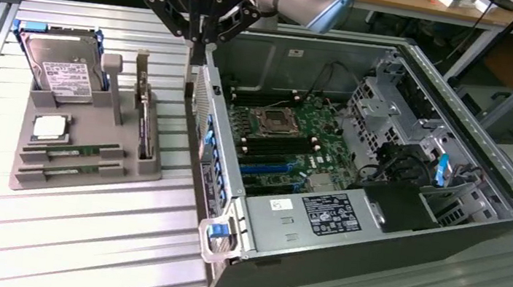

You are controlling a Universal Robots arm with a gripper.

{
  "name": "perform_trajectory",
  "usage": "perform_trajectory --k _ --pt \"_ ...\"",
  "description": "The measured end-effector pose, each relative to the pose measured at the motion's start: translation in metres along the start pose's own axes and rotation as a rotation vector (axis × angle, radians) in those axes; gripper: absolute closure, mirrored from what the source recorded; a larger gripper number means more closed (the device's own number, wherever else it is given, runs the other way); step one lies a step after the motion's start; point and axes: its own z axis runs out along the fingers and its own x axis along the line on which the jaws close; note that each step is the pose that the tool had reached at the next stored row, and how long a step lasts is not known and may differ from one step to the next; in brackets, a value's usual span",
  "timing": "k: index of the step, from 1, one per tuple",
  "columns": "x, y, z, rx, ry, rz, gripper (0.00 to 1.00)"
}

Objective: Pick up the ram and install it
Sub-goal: 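Reach for the ram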

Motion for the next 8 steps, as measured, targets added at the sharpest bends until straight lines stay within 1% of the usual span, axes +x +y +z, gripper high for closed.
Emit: perform_trajectory --k 8 --pt "0.0111 -0.0008 -0.0003 -0.0001 -0.0001 0.0 0.9"
